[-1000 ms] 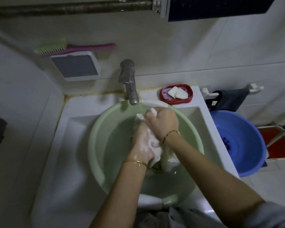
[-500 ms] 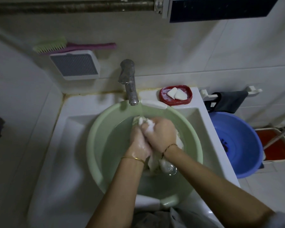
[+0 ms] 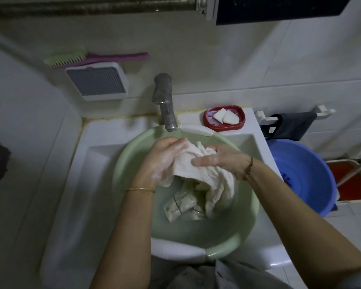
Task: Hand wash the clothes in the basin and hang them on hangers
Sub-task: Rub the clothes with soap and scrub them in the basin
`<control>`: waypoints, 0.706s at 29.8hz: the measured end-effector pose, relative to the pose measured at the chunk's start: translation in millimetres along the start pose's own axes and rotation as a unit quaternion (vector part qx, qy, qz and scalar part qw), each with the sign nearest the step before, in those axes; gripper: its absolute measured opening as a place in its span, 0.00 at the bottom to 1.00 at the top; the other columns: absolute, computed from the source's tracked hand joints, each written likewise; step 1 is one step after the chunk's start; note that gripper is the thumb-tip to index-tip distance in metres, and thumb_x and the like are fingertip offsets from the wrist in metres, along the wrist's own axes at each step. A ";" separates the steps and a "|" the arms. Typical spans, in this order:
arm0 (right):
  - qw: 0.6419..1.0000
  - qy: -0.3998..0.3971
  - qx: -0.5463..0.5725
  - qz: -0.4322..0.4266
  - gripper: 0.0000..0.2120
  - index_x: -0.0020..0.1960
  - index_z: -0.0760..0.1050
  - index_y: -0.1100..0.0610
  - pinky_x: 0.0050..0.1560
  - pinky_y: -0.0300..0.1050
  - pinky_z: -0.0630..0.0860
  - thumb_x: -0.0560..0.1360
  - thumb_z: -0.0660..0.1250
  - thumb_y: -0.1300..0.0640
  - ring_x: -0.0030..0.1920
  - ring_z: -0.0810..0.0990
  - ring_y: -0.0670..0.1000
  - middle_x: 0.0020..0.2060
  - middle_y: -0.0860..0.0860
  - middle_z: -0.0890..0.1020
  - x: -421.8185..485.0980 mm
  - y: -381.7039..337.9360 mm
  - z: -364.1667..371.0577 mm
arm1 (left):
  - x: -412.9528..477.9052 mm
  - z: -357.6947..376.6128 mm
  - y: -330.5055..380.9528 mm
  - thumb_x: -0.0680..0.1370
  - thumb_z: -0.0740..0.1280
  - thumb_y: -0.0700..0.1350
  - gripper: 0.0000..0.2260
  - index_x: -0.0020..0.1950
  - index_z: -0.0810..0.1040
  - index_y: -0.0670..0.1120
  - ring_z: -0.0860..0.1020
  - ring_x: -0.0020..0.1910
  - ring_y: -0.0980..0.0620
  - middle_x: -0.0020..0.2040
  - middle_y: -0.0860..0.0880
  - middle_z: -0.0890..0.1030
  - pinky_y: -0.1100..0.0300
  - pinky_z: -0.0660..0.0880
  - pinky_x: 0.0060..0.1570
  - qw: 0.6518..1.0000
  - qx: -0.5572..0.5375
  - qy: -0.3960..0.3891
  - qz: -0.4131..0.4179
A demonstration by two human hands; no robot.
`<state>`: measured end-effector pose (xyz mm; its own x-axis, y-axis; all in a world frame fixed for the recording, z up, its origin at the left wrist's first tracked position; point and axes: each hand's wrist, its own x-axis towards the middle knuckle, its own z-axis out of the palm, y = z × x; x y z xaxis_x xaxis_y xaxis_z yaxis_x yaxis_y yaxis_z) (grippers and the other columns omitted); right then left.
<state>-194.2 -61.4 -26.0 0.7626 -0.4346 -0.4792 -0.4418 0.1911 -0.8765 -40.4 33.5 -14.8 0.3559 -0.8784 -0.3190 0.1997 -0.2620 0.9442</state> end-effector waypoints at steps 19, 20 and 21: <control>0.920 0.379 0.046 -0.085 0.11 0.52 0.76 0.53 0.50 0.45 0.77 0.72 0.72 0.50 0.47 0.79 0.49 0.46 0.49 0.81 1.7 5.8 2.4 | 20.0 -20.6 -41.5 0.79 0.64 0.45 0.10 0.44 0.71 0.39 0.78 0.35 0.48 0.38 0.41 0.78 0.56 0.76 0.38 0.982 -0.171 0.077 -0.036; 0.931 0.352 0.026 -0.091 0.11 0.46 0.77 0.53 0.52 0.50 0.77 0.73 0.70 0.45 0.45 0.80 0.50 0.44 0.50 0.83 0.7 0.1 15.0 | 20.1 -10.8 -39.3 0.76 0.68 0.50 0.19 0.47 0.69 0.34 0.79 0.33 0.48 0.37 0.40 0.78 0.57 0.78 0.36 0.972 -0.216 0.072 -0.065; 0.938 0.334 -0.008 -0.098 0.17 0.40 0.78 0.56 0.50 0.54 0.78 0.74 0.67 0.42 0.42 0.80 0.50 0.39 0.52 0.83 -0.4 -5.4 30.0 | 18.9 -1.8 -36.3 0.73 0.70 0.55 0.27 0.48 0.69 0.30 0.80 0.35 0.46 0.38 0.37 0.79 0.56 0.79 0.38 0.961 -0.253 0.057 -0.095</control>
<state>-177.9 -35.9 -22.4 0.3668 -0.9149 -0.1686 -0.3347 0.0393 -0.9415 -39.3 27.1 -55.3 0.3607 -0.7773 -0.5154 0.6787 -0.1603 0.7167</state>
